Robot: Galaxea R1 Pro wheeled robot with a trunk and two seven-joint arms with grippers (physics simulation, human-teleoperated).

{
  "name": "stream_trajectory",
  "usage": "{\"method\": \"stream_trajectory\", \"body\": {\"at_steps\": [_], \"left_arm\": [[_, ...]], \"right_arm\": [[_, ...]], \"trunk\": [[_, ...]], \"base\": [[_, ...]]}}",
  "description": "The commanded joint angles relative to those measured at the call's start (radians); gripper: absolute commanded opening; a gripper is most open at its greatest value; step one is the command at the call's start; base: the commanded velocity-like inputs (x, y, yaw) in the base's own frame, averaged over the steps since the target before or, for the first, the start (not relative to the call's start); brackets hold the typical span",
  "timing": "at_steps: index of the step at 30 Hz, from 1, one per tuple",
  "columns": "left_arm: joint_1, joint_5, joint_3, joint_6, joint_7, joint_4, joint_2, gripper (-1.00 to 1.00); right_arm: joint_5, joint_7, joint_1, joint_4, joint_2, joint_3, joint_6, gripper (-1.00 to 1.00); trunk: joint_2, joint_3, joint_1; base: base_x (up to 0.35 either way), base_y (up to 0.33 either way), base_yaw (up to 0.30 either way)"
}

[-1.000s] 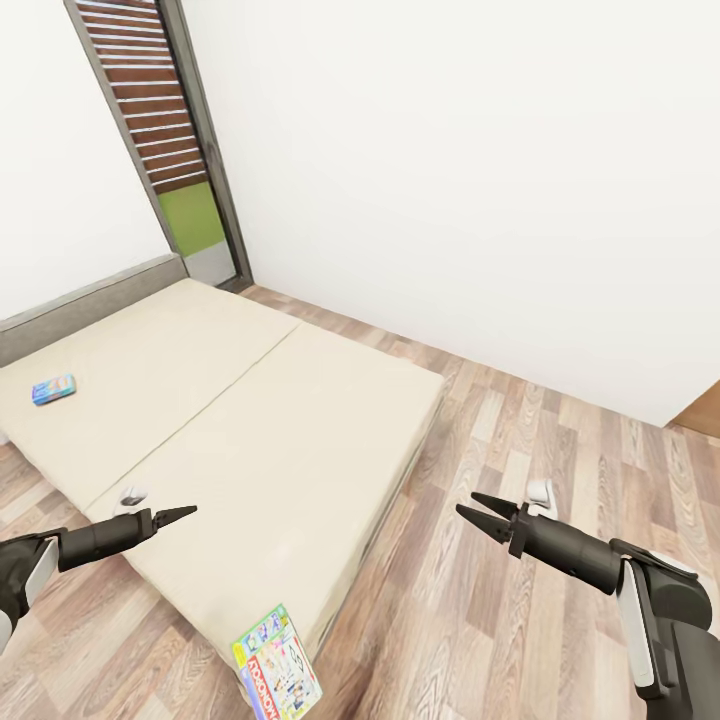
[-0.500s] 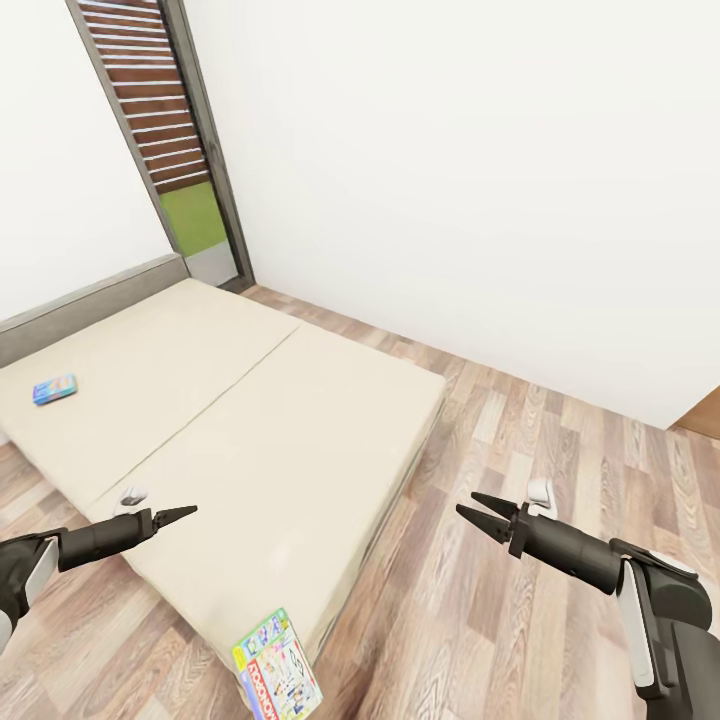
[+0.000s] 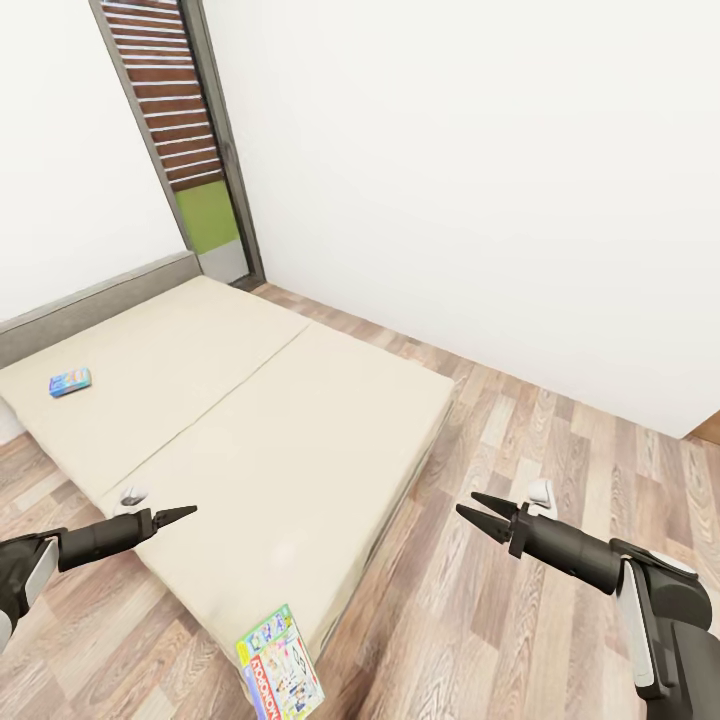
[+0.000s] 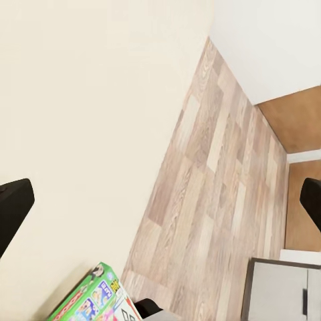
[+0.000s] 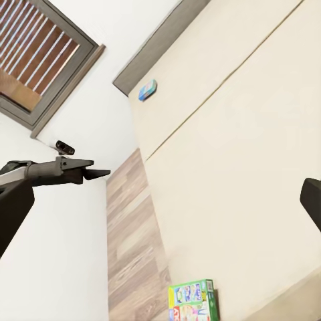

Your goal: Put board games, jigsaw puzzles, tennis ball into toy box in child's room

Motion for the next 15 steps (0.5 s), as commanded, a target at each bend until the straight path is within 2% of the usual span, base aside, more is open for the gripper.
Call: {"method": "stream_trajectory", "body": {"at_steps": [1,6,15], "left_arm": [[-0.001,0.0,0.002,0.01,-0.003,0.0,0.0,1.0],[-0.001,0.0,0.003,0.01,-0.003,0.0,0.0,1.0],[-0.001,0.0,0.003,0.01,-0.003,0.0,0.0,1.0]], "right_arm": [[-0.004,0.001,-0.001,0.0,0.0,-0.001,0.01,1.0],[-0.004,0.001,-0.001,0.0,0.0,-0.001,0.01,1.0],[-0.004,0.001,-0.001,0.0,0.0,-0.001,0.01,1.0]], "trunk": [[-0.002,-0.001,0.0],[-0.002,-0.001,0.0],[-0.002,-0.001,0.0]], "base": [[0.0,-0.004,0.01],[0.0,-0.003,0.026],[0.034,-0.041,0.138]]}}
